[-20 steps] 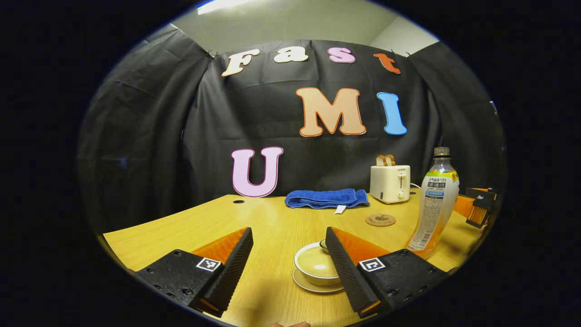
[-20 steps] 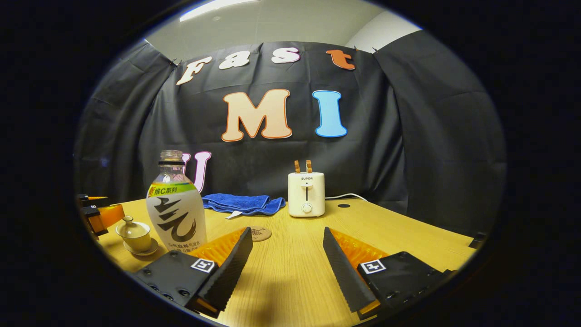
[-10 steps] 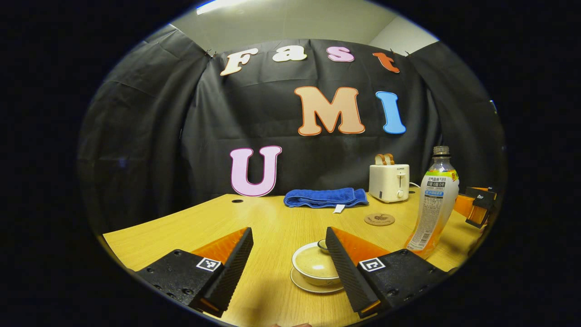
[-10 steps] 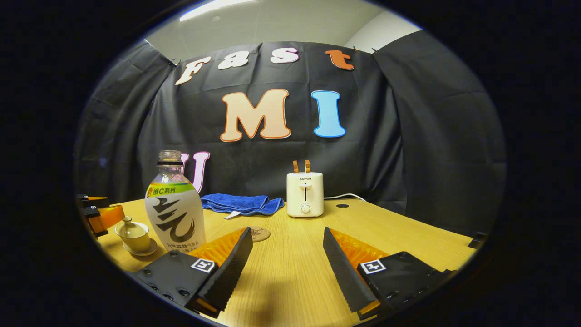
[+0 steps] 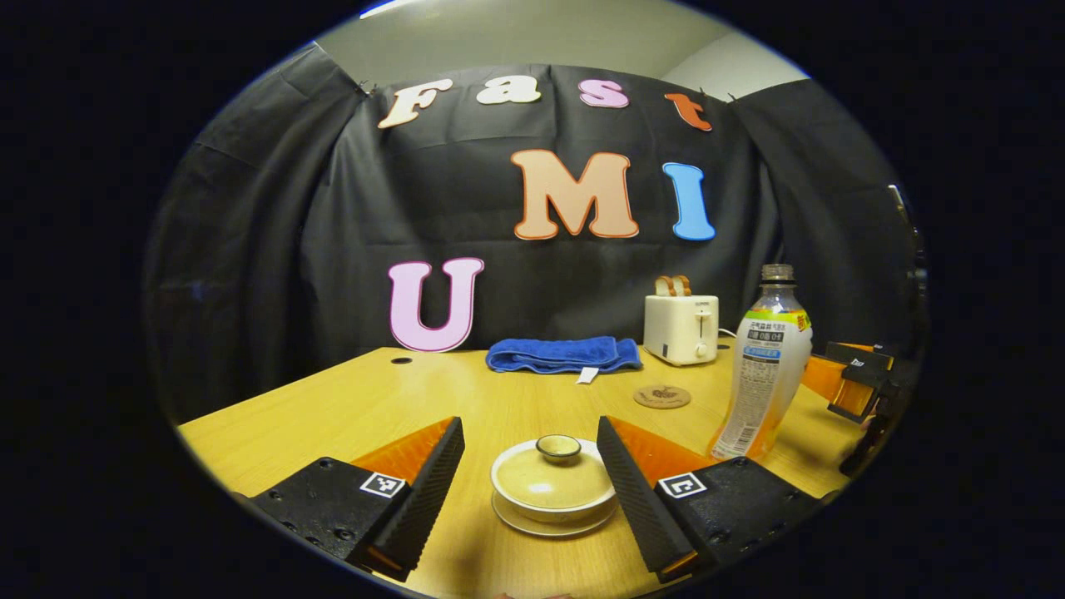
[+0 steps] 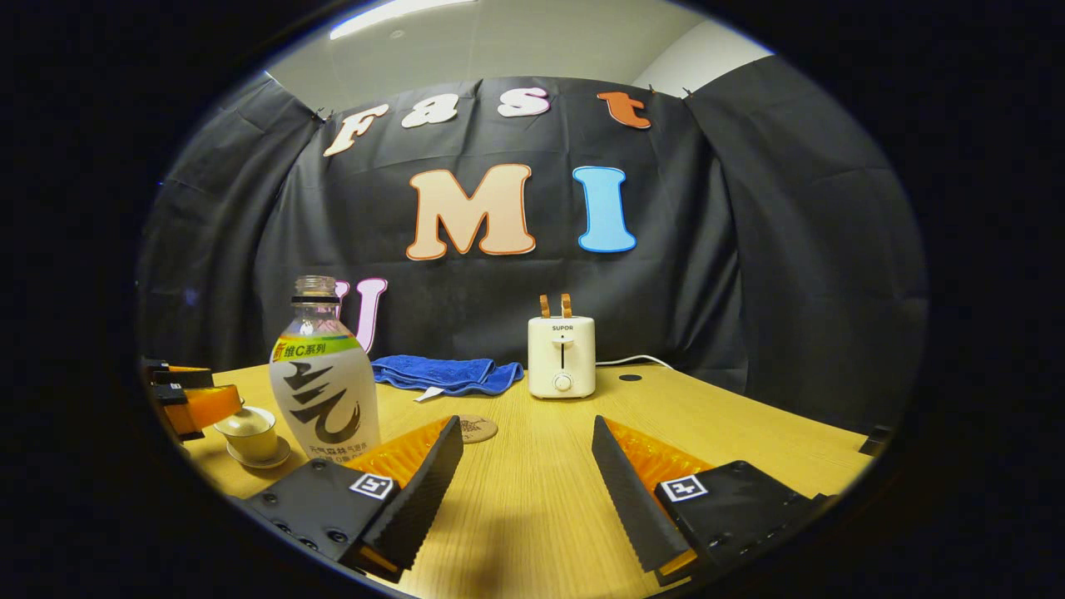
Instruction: Open the teacup lid with one hand, grasp the water bottle and pour water into the teacup with the other hand; after pouring, place the water bottle on the coaster and then close the teacup lid.
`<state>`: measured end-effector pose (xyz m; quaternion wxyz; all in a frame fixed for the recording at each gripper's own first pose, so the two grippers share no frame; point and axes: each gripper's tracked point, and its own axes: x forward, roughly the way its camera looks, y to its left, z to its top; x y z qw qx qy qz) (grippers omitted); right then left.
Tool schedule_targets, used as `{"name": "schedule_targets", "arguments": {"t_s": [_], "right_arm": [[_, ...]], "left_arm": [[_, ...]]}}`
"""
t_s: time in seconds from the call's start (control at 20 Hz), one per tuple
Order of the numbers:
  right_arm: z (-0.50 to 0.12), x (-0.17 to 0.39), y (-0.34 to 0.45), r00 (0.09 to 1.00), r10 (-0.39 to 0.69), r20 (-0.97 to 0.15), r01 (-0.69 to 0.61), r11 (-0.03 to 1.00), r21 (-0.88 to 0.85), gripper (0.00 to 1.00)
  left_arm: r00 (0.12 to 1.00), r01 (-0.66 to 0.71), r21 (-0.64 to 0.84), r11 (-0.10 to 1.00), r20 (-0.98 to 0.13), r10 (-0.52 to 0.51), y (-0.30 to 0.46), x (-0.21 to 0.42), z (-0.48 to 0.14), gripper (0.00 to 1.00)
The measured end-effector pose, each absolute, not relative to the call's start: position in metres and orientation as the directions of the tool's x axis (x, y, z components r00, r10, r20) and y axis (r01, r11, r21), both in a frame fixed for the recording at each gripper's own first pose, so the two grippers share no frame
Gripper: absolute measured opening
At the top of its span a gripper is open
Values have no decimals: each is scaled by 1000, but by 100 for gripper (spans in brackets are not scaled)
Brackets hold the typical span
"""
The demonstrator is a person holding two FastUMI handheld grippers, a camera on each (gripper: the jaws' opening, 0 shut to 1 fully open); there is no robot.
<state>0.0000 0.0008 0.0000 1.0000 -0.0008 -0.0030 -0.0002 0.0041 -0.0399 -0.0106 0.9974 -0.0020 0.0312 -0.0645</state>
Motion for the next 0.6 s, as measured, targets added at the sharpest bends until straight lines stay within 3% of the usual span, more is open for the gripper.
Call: {"name": "schedule_targets", "arguments": {"t_s": [0.2,0.6], "right_arm": [[0,0,1,1000,4,7,-4,1000,-1,96],[0,0,4,1000,14,8,-14,1000,-1,99]], "left_arm": [[978,169,19,985,-127,-165,-50,7,-21,93],[970,199,41,979,-154,-191,-58,12,-26,60]]}}
